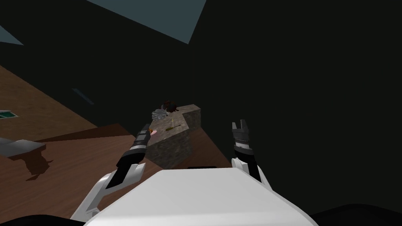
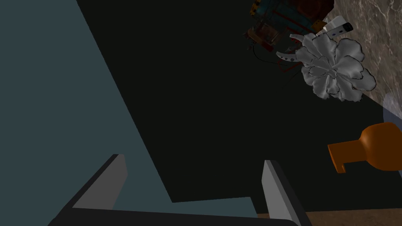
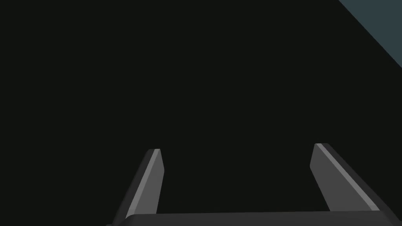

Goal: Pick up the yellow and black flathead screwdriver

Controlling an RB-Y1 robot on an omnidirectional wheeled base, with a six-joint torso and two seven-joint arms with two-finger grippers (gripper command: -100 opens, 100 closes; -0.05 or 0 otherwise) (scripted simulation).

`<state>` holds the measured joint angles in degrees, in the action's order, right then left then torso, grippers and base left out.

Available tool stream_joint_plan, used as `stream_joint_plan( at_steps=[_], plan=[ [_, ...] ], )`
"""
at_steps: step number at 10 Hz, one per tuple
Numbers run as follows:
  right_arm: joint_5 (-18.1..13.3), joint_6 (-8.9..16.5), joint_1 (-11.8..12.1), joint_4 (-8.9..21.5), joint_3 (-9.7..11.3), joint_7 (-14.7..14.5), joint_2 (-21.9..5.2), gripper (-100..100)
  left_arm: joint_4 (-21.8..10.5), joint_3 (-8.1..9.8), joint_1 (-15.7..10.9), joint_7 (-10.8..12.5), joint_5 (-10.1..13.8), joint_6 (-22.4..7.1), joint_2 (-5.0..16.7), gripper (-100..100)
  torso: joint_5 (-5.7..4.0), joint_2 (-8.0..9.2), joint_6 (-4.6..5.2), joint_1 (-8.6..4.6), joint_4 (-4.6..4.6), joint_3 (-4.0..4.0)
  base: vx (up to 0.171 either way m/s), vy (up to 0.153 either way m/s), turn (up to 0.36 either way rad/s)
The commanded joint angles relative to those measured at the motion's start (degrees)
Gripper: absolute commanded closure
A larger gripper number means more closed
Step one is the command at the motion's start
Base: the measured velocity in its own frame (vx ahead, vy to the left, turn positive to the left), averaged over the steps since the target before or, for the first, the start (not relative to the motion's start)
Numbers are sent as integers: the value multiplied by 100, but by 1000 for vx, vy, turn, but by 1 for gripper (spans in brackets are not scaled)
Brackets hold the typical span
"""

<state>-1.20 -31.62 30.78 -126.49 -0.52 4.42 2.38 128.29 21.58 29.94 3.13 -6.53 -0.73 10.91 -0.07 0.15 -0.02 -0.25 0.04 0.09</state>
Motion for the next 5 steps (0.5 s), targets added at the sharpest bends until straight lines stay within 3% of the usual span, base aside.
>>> stream_joint_plan(
  at_steps=[1,2,3,5],
  plan=[
    [0,0,0,0,0,0,0,0,69,273,42,137,-101,-286,19,-100,0,0,0,0,0,0,-30,-101,-167],
    [0,0,-1,0,1,0,0,0,69,273,42,137,-101,-459,19,-100,-1,2,3,-5,1,1,-23,-81,-112],
    [0,0,0,0,0,0,0,0,78,523,33,248,-183,-646,39,-100,0,1,1,0,0,1,-29,-88,-195],
    [0,0,0,0,0,0,0,0,78,523,33,248,-183,-817,39,-100,0,-2,0,2,0,-1,-2,-61,-46]
  ],
)
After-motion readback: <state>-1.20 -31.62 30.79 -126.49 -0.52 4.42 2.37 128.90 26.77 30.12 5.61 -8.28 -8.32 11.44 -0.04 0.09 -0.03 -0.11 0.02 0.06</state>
